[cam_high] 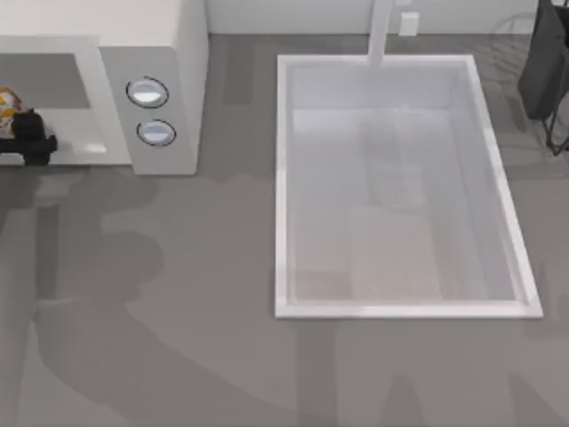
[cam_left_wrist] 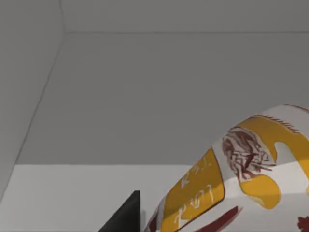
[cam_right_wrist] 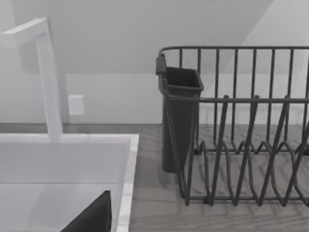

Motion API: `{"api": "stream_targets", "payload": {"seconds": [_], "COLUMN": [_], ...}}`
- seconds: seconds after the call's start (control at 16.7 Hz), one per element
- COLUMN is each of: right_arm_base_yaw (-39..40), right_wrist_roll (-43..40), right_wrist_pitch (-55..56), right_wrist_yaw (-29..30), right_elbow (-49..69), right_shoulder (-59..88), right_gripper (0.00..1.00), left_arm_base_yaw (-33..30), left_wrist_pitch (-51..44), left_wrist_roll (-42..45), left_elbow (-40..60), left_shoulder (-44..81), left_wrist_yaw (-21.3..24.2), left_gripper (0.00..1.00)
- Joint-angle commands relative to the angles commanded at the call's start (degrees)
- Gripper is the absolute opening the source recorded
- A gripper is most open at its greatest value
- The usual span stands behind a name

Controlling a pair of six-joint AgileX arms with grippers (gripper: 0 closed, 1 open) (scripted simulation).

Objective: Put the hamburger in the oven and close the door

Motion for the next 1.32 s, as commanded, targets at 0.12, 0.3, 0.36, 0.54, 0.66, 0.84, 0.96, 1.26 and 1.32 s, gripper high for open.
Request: {"api": "stream_targets", "payload": {"seconds": [0.12, 0.3, 0.36, 0.54, 0.66, 0.84, 0.96, 1.26, 1.32], "right_arm_base_yaw": [0.0, 0.0, 0.0, 0.0, 0.0, 0.0, 0.0, 0.0, 0.0], "right_wrist_roll": [0.0, 0.0, 0.0, 0.0, 0.0, 0.0, 0.0, 0.0, 0.0], "right_wrist_pitch": [0.0, 0.0, 0.0, 0.0, 0.0, 0.0, 0.0, 0.0, 0.0], "right_wrist_yaw": [0.0, 0.0, 0.0, 0.0, 0.0, 0.0, 0.0, 0.0, 0.0], "right_elbow": [0.0, 0.0, 0.0, 0.0, 0.0, 0.0, 0.0, 0.0, 0.0], "right_shoulder": [0.0, 0.0, 0.0, 0.0, 0.0, 0.0, 0.0, 0.0, 0.0], "right_gripper": [1.00, 1.00, 1.00, 1.00, 1.00, 1.00, 1.00, 1.00, 1.00], "left_arm_base_yaw": [0.3, 0.2, 0.1, -0.5, -0.9, -1.7, -2.2, -3.2, -3.3], "left_wrist_pitch": [-0.1, -0.8, -1.3, -3.9, -6.1, -9.7, -12.2, -17.3, -18.0], "left_wrist_roll": [0.2, 0.1, 0.1, -0.1, -0.3, -0.6, -0.8, -1.2, -1.3], "left_elbow": [0.2, 1.8, 3.2, 9.7, 15.2, 24.2, 30.1, 41.7, 43.0], "left_shoulder": [-0.2, 0.6, 1.3, 4.6, 7.5, 12.3, 15.6, 22.6, 23.7], "left_wrist_yaw": [-0.1, -0.2, -0.3, -0.6, -1.0, -1.5, -1.9, -2.6, -2.7], "left_gripper": [0.00, 0.00, 0.00, 0.00, 0.00, 0.00, 0.00, 0.00, 0.00]}}
